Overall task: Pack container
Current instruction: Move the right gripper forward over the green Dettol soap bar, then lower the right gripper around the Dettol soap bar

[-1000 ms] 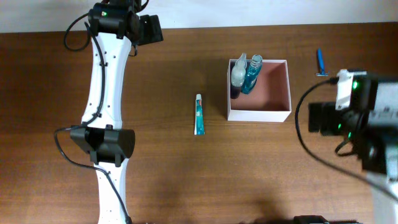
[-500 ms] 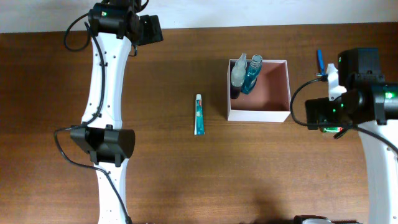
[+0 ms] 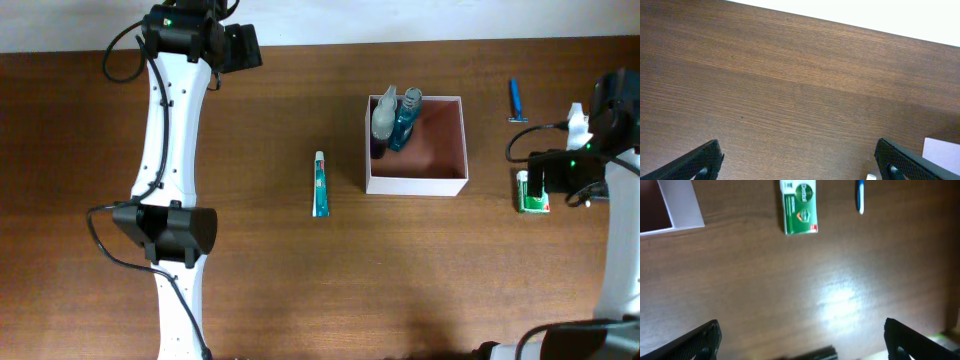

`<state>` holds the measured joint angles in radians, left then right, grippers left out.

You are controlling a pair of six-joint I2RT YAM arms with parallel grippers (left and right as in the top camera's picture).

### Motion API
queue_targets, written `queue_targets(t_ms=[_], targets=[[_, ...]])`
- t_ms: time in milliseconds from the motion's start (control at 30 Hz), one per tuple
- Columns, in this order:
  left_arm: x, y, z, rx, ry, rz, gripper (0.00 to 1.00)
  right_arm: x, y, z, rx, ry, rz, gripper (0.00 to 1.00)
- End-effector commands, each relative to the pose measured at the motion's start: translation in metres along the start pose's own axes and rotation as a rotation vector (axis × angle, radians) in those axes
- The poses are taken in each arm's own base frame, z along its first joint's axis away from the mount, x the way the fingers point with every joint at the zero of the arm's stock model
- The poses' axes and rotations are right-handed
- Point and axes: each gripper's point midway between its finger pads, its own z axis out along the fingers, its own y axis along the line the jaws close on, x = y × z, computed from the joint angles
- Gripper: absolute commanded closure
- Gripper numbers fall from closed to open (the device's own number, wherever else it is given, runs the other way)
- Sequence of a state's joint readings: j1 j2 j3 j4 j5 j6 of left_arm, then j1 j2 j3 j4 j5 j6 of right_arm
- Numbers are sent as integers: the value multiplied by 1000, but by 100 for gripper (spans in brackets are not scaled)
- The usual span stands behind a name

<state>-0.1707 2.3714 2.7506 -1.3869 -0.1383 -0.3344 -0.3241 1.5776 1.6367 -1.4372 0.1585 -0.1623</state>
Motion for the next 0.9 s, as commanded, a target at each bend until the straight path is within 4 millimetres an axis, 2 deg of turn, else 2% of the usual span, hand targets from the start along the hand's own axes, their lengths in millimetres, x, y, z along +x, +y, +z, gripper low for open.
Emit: queue_targets(t_ms=[0,200,400,567,867], targets=[[-1,4,1,-11,-1,-14,1,-5,-6,14,-24,27,-80,1],[-1,4,1,-11,-1,-14,1,-10,-10,55,-105,115,-113,1],[-1,4,1,-11,-1,-14,0,-19,-13,110,-128,201,-137,1],[-1,4,1,-11,-1,-14,1,-37,-13,151,-124,198,-137,1],[-1,4,1,-11,-1,-14,1,-48,-10,191,-126,199,-138,1]])
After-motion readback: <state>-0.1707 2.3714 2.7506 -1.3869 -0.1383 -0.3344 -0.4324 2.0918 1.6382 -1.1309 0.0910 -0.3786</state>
